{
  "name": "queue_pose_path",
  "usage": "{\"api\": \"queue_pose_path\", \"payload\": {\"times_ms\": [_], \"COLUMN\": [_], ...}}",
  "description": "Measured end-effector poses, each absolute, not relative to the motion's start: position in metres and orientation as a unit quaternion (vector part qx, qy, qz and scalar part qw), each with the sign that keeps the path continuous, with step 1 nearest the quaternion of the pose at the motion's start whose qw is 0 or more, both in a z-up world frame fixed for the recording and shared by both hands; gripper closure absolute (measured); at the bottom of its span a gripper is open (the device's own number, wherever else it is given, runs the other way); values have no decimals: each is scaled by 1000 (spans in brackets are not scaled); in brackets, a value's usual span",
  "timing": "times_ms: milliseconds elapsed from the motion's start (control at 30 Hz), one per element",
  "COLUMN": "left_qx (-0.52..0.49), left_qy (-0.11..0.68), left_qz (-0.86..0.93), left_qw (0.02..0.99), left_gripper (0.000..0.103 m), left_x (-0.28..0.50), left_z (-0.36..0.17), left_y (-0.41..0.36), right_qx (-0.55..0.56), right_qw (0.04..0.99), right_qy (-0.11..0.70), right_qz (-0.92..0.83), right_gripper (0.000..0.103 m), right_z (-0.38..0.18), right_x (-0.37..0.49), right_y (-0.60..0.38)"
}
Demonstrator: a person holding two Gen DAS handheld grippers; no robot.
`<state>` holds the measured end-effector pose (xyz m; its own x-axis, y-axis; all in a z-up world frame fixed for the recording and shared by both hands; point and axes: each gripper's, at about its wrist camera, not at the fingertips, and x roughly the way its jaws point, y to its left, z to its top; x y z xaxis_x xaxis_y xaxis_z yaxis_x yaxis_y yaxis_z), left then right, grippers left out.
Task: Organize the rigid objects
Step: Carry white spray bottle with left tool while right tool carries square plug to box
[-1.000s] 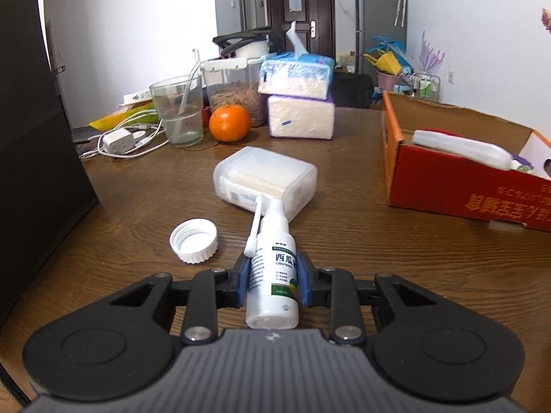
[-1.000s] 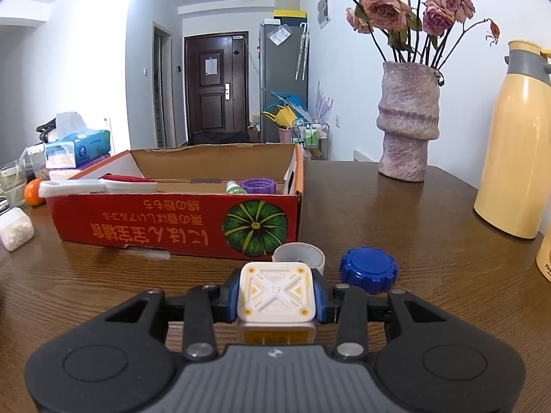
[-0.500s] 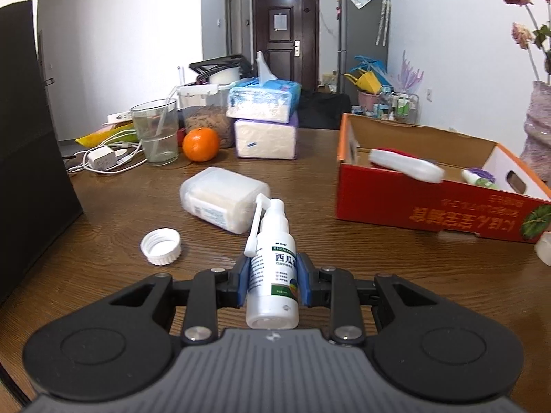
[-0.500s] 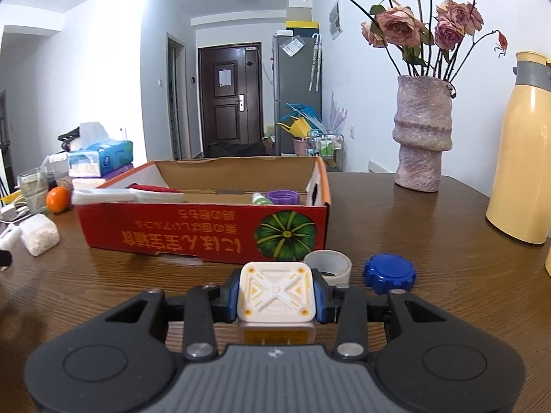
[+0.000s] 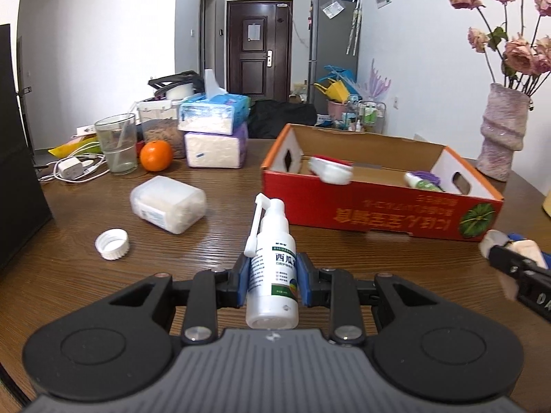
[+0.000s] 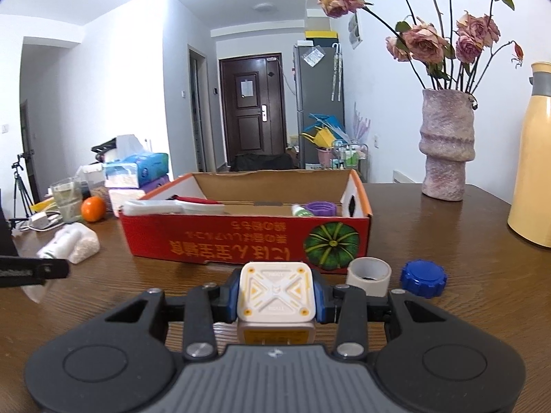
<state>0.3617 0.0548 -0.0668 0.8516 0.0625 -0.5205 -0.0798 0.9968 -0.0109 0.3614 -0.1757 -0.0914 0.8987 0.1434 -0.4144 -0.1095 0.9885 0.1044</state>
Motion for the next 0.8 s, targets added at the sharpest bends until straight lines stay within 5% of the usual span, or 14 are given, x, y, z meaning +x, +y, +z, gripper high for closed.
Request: {"api": "queue_pose_path", "payload": {"times_ms": [800], "left_qx": [-13], "left_qy": [248], "left_qz": [-7], "left_qw": [969], "left_gripper": [74], "left_x": [372], "left_z": [-36], "left_y": [-5], "right_qx": [53], "right_qw": [977], "right_qy": [184], "right_qz": [98], "right_gripper": [65], "right_z": [-63], "right_x": [361], "right_y": [-169]}}
